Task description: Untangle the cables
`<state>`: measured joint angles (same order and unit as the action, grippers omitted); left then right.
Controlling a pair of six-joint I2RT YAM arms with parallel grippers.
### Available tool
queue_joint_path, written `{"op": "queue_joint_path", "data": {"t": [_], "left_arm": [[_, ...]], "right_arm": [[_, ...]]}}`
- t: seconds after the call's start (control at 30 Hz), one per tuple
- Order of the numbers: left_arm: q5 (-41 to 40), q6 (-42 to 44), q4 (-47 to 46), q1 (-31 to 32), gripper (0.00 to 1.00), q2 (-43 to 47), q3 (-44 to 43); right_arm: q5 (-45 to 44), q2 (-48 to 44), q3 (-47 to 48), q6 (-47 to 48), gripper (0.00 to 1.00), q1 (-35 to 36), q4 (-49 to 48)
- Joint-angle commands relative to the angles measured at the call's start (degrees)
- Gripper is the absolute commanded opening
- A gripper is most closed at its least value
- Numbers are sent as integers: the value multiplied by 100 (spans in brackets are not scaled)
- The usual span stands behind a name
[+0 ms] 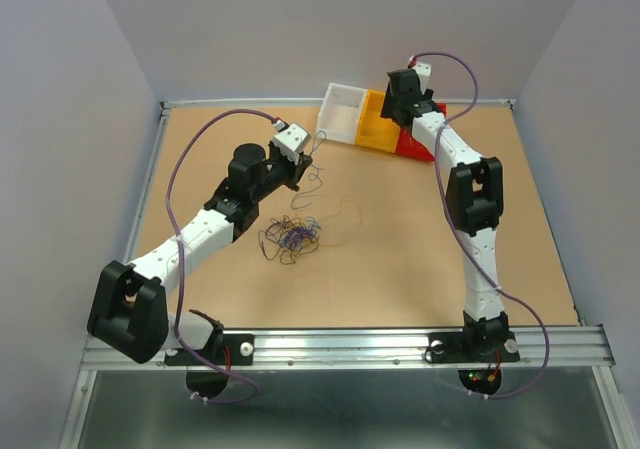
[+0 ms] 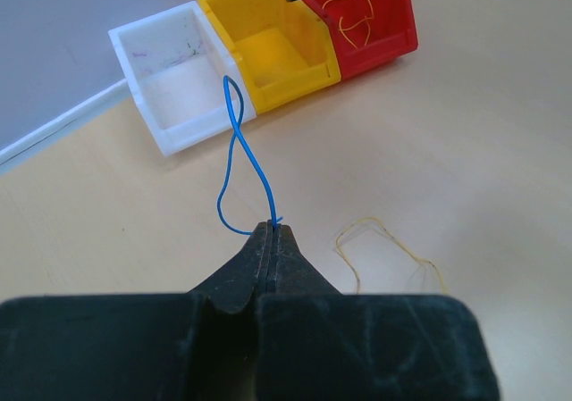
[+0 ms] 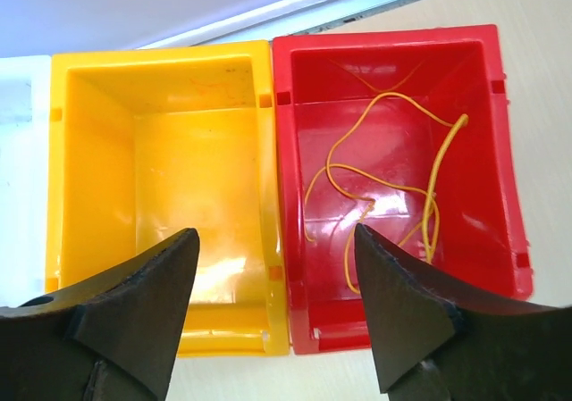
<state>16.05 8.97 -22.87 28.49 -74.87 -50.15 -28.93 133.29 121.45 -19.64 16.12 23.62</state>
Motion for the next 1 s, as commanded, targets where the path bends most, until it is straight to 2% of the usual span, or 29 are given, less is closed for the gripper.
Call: {"op": "queue_joint_path", "data": {"t": [0.0,0.23,0.37,0.57,0.6,0.73,0.93,0.97], "left_arm": [[-32,96,-191,34,0,113,-83],[-32,105,-182,43,0,113,-100],[-41,105,-165,51,0,122,-91],[-67,105,-165,51,0,139,-91],[-59,113,-156,51,0,139,-91],[-67,114,-156,43,0,157,-91],[-50,114,-147,60,0,183,-83],[-58,114,-147,60,0,192,-74]], "right_arm": [[89,346,537,13,74,-4,-147],[63,575,547,-5,71,-12,-138],[177,478,293,-75,57,-12,-164],[720,-38,-515,144,28,-12,-261],[818,-136,-665,188,26,-12,-305],[1239,-848,-1954,320,25,-21,-717],[1653,-1911,-3196,549,25,-12,-859],[1697,-2026,-3311,584,30,-4,-859]]}}
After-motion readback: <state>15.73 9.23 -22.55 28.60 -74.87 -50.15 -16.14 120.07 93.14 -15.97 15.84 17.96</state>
